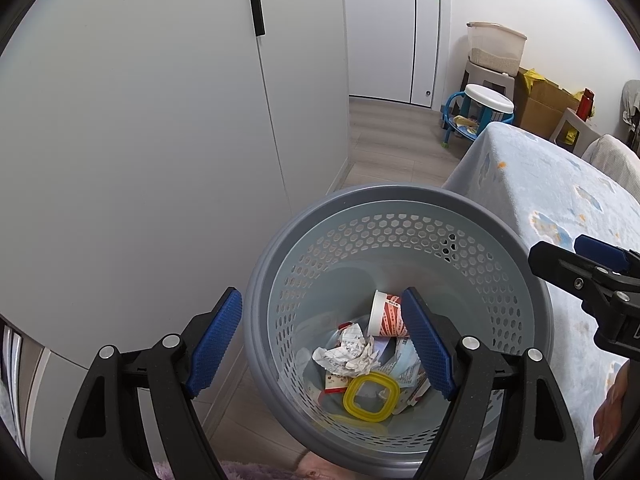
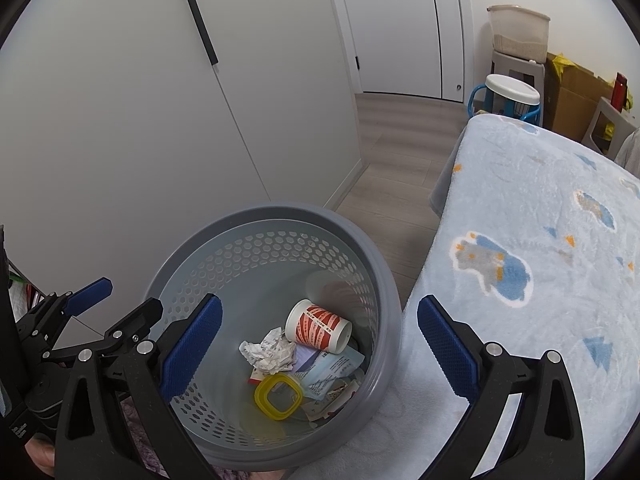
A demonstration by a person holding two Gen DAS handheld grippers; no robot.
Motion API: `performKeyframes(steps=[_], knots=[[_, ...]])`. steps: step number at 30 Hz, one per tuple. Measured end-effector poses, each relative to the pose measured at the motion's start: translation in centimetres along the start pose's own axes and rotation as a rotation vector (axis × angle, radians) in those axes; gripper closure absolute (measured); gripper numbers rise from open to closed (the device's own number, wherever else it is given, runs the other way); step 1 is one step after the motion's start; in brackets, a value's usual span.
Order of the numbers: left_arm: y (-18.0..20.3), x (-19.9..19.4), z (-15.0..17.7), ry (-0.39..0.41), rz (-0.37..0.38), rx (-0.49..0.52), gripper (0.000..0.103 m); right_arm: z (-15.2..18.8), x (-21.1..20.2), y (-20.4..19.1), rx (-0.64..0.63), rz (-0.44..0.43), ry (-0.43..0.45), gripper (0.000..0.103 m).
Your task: Collect trash
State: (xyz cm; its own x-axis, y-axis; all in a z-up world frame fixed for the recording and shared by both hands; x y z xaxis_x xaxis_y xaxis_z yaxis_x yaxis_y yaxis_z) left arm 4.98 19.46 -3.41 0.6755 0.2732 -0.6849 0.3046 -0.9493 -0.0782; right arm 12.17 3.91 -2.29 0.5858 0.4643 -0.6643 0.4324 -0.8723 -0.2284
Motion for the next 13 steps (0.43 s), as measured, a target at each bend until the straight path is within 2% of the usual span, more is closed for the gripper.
performKeyframes(steps=[13], knots=[[-0.09, 0.01, -0.03, -0.004, -0.003, 0.000, 0.025, 0.01, 0.02, -0.08, 0.000, 0.000, 0.001, 0.007]])
Point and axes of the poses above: each gripper's, at about its wrist camera, not at the fingertips, and x roughly the way its jaws point, y to its right, z to its underside, the point moved 3 cm from there along x, roughly the way its jaws point, and after that the axes turned 6 degrees about y, right-handed, at the moved point
